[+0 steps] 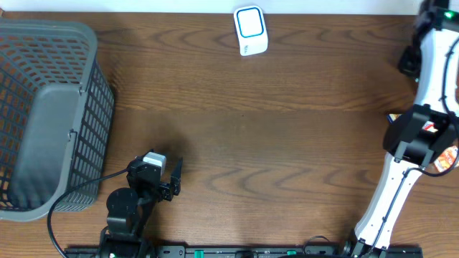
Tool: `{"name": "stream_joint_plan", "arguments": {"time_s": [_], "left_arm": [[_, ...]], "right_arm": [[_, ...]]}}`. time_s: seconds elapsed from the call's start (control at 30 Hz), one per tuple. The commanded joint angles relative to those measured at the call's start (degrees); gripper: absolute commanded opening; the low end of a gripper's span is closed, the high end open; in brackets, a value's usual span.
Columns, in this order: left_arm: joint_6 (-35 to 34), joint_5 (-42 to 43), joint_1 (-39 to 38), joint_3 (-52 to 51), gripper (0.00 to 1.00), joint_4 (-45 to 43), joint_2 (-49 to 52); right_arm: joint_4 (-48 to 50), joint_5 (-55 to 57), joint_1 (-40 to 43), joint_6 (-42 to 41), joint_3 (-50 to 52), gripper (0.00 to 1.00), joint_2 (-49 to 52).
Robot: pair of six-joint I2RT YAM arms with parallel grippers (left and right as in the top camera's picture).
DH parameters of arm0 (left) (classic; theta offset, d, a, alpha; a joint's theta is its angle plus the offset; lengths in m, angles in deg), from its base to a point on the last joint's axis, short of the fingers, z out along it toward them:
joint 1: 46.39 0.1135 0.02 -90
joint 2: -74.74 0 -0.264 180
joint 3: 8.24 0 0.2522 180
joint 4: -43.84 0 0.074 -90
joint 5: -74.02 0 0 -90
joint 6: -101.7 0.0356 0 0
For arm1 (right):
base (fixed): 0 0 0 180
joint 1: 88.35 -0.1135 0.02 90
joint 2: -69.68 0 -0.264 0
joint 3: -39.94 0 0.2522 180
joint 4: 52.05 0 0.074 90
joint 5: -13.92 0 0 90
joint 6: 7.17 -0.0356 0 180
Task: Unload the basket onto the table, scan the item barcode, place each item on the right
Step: 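Move the green pack to the right table edge and release it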
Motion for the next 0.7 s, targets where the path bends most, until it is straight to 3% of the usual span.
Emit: {"name": "stream_joint_plan", "arguments": {"time_s": [0.0, 0.03, 0.1, 0.17, 0.33, 0.5, 0.67], "left_arm": [[-0.87, 0.92, 0.24, -1.05, 0.77, 1.42, -0.26], [-0.87, 0.92, 0.26, -1.05, 0.77, 1.44, -0.26], [-0.9, 0.92, 0.24, -1.05, 0.77, 1.42, -0.26], [-0.87, 0.92, 0.24, -1.05, 0.77, 1.42, -0.26], [-0.87, 0.92, 0.24, -1.05, 0.77, 1.42, -0.26], [-0.87, 0.92, 0.24, -1.05, 0.77, 1.42, -0.26], [-0.9, 0.92, 0.26, -1.05, 0.77, 1.42, -0.26]], "right_arm": [[-0.22, -4.52, 1.97, -0.83, 0.15, 0.26, -2.49], [-0.55, -5.62, 2.36, -0.83, 0.15, 0.41, -2.49], [-1.36, -7.63, 2.95, -0.81, 0.15, 0.6, -2.49], [-2.47, -8.52, 3.02, -0.83, 0.13, 0.7, -2.97], [-5.01, -17.92, 2.86, 0.15, 0.13, 0.79, -9.57], [-8.57, -31.34, 2.56, 3.85, 0.13, 0.86, -22.82], [-13.62, -35.82, 1.73, 4.37, 0.13, 0.95, -35.85]]}}
